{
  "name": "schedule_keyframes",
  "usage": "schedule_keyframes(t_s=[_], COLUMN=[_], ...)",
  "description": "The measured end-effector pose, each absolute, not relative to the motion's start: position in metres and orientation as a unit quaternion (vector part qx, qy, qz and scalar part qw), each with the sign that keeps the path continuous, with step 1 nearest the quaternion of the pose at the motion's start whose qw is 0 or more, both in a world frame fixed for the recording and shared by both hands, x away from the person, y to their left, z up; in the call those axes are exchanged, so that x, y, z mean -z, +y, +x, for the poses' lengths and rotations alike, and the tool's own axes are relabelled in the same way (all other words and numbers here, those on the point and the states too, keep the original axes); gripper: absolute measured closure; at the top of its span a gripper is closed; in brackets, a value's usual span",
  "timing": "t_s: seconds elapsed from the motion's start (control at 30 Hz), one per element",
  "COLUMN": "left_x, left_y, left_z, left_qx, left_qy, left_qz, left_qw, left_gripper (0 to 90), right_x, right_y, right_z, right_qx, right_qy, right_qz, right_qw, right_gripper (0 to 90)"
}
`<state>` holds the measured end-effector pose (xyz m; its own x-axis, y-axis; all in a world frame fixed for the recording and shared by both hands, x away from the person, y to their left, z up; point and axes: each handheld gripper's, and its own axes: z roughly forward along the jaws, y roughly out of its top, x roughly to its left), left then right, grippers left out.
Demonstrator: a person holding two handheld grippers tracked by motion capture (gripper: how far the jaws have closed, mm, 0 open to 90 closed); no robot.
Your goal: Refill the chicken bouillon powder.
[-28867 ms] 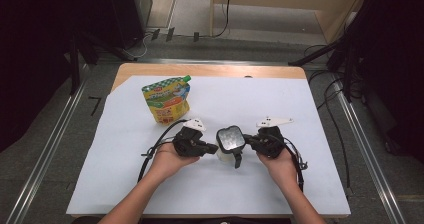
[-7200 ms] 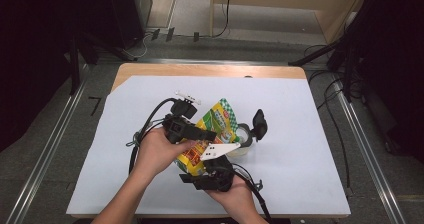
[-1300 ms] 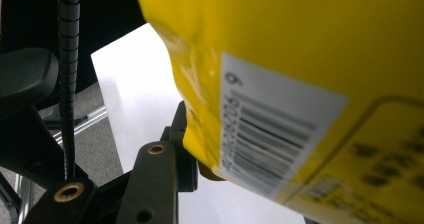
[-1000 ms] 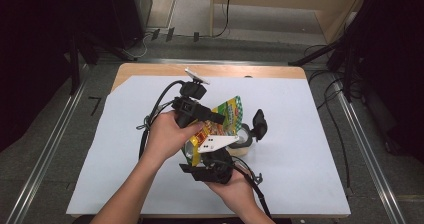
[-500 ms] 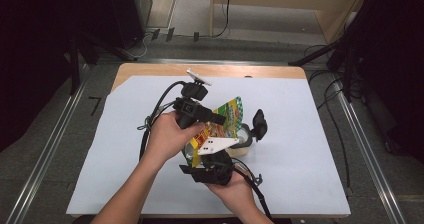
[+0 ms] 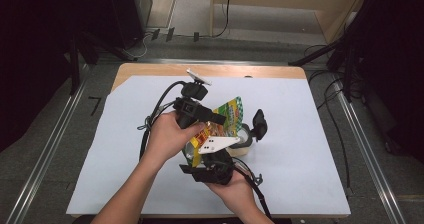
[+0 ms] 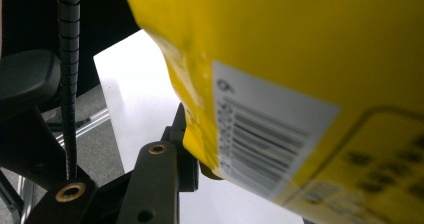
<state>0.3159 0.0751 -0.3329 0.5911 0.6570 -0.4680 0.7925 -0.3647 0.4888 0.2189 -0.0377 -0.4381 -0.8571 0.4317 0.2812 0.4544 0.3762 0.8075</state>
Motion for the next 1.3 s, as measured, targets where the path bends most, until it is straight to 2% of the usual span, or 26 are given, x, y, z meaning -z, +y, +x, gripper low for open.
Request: schedule_keyframes(t_s=[0.23,1.3], left_x=[0.3328,0.3312], left_y=[0.0755,0.0793], left_z=[0.3159,0.3174], left_qx=[0.097,0.097], left_qy=[0.443,0.445], left_qz=[0.821,0.818], left_qw=[0.349,0.353], left_gripper=[76.4,76.4], right_x=[0.4379,0.4343], right_y=[-0.0395,-0.0373], right_z=[0.221,0.2185], right_qx=[0.497,0.492], right_qy=[-0.824,-0.829], right_qz=[-0.272,-0.266], right_qw=[0.026,0.002], right_gripper=[65.1,63.7])
